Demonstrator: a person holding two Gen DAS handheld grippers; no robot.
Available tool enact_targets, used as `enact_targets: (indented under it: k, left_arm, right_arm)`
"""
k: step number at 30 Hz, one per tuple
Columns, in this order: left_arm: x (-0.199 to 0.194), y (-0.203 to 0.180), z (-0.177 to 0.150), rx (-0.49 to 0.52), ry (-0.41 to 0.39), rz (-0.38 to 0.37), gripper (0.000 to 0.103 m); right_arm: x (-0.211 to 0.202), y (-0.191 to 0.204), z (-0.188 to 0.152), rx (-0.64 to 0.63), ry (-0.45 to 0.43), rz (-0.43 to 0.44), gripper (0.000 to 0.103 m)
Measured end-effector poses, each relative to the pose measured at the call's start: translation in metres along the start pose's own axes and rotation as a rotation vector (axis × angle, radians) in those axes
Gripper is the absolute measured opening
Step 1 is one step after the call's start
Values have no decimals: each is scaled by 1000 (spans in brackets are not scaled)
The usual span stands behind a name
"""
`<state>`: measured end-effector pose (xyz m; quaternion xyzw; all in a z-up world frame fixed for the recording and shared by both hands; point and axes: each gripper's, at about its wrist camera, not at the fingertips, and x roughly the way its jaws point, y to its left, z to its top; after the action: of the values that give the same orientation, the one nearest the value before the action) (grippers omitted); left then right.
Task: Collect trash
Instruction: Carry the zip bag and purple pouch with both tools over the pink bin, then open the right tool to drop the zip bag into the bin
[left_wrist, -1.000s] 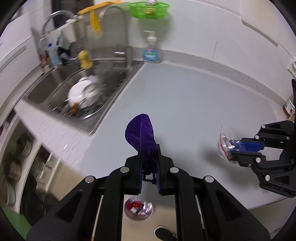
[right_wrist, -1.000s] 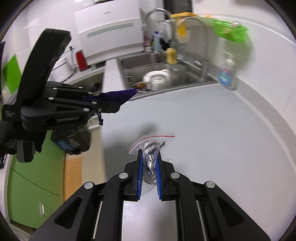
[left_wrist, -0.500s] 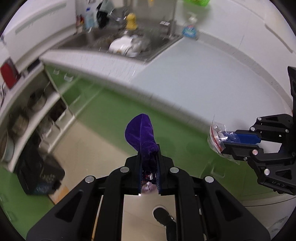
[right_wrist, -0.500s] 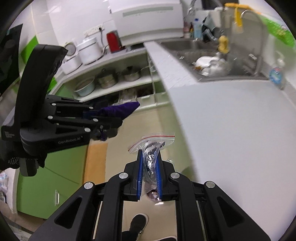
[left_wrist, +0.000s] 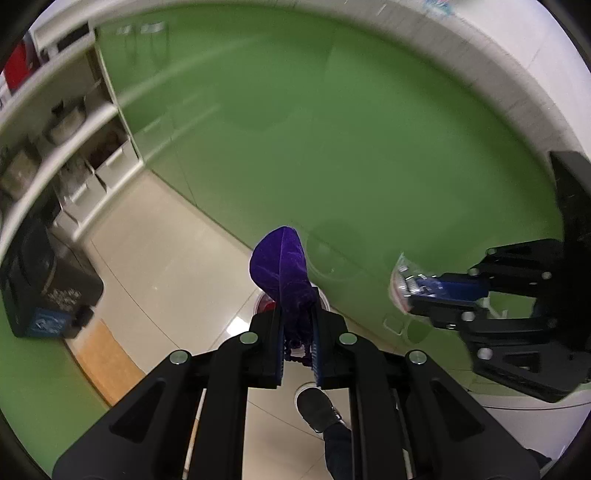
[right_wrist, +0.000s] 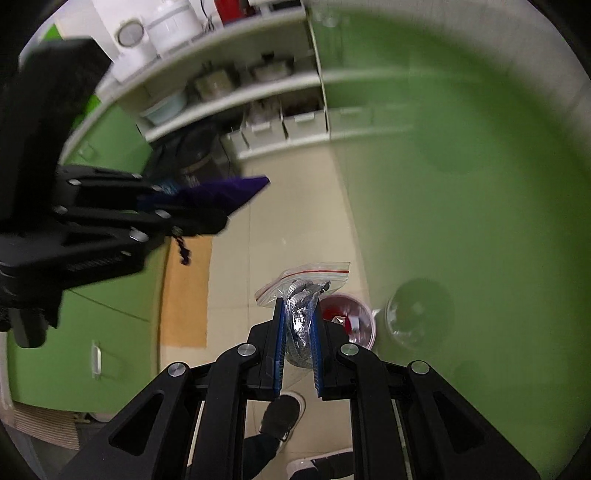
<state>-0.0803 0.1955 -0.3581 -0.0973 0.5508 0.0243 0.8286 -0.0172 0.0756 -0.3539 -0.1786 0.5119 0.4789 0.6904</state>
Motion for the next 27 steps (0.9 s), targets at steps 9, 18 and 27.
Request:
enact_targets:
  k: [9, 18, 27]
  left_arm:
    - [91, 26, -41, -42, 33, -15, 11]
    - [142, 41, -61, -54, 62, -7, 11]
    - [156, 39, -60, -60, 89, -18, 11]
  right_arm:
    - [134, -24, -22, -8, 104, 1, 13]
    - [183, -41, -42, 1, 87, -22, 91]
    - [161, -50, -54, 27, 62, -16, 97]
